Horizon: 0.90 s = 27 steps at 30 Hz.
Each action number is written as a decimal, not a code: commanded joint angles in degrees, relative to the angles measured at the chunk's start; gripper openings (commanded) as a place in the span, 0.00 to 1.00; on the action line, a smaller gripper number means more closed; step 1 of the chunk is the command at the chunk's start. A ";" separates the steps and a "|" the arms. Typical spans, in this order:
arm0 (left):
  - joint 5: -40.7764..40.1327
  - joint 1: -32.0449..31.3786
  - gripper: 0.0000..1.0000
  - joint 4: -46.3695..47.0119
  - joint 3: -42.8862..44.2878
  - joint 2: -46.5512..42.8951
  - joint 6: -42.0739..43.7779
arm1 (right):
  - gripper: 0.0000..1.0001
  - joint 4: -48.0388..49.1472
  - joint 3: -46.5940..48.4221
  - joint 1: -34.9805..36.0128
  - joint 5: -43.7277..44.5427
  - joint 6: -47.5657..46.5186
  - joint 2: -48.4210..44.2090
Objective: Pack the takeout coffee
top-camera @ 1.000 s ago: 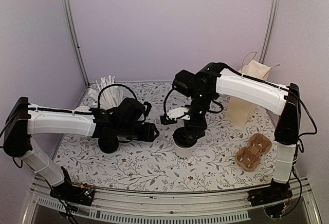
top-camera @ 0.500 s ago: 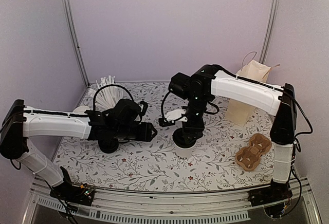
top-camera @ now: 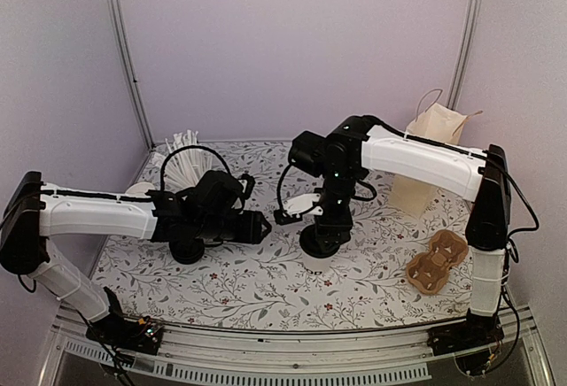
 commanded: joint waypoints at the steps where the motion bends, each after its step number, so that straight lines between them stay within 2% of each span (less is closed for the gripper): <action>1: -0.03 0.24 0.52 0.96 -0.79 -0.03 0.04 | 0.77 -0.59 -0.71 0.42 0.86 0.30 0.23; 8: 0.07 0.16 0.52 1.25 -0.98 -0.07 -0.11 | 0.81 -0.58 -0.30 0.50 1.11 0.39 0.32; 27: 0.49 0.10 0.53 1.87 -1.92 -0.31 -0.35 | 0.81 0.42 2.44 0.50 2.17 0.95 1.85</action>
